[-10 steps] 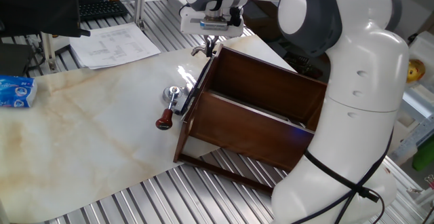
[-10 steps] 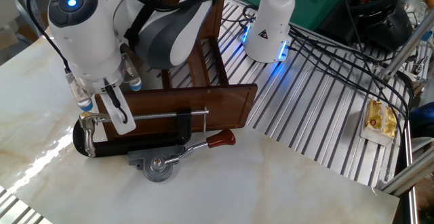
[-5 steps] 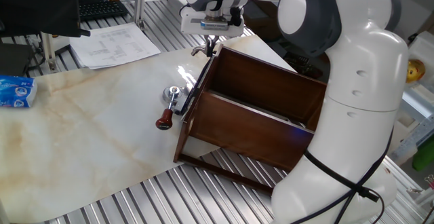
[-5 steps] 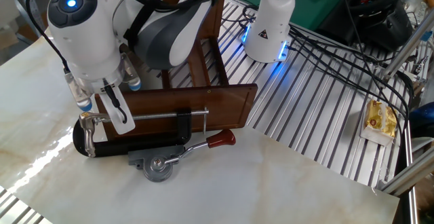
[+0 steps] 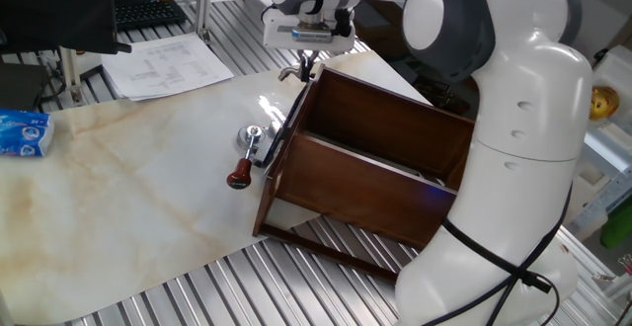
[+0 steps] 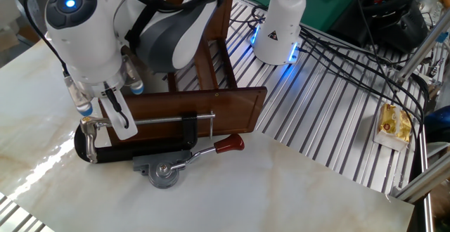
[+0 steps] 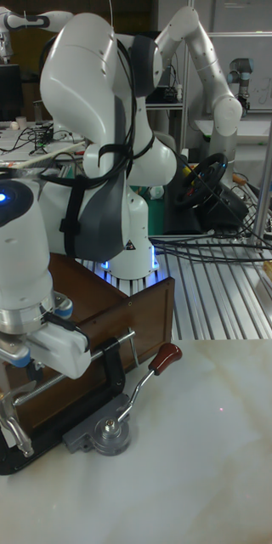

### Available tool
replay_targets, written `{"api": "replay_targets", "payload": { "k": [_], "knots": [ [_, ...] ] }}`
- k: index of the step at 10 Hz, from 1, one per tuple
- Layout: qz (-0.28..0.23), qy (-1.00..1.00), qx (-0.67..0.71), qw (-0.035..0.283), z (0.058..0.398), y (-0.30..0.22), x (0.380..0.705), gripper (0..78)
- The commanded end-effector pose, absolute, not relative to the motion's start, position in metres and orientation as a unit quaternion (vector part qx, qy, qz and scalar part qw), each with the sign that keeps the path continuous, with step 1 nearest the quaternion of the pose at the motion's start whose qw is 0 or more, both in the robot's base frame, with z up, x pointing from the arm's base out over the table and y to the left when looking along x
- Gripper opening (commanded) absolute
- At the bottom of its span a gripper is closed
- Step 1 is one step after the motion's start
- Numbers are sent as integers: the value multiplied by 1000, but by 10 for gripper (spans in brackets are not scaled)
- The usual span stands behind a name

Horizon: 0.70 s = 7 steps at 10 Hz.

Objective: Turn off the water tap

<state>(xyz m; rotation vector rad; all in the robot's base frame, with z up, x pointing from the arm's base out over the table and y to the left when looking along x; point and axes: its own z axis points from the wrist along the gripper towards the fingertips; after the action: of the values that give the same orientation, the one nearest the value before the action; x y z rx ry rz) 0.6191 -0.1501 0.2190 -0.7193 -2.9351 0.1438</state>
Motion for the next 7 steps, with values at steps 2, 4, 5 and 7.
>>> {"api": "replay_targets", "payload": {
  "k": [2, 4, 5, 7],
  "knots": [
    [39, -968, -243, 58, 221, -152, 620, 0],
    [41, -968, -239, 58, 219, -151, 617, 0],
    [43, -968, -239, 60, 218, -150, 616, 0],
    [54, -969, -234, 61, 215, -149, 610, 0]
  ]
}}
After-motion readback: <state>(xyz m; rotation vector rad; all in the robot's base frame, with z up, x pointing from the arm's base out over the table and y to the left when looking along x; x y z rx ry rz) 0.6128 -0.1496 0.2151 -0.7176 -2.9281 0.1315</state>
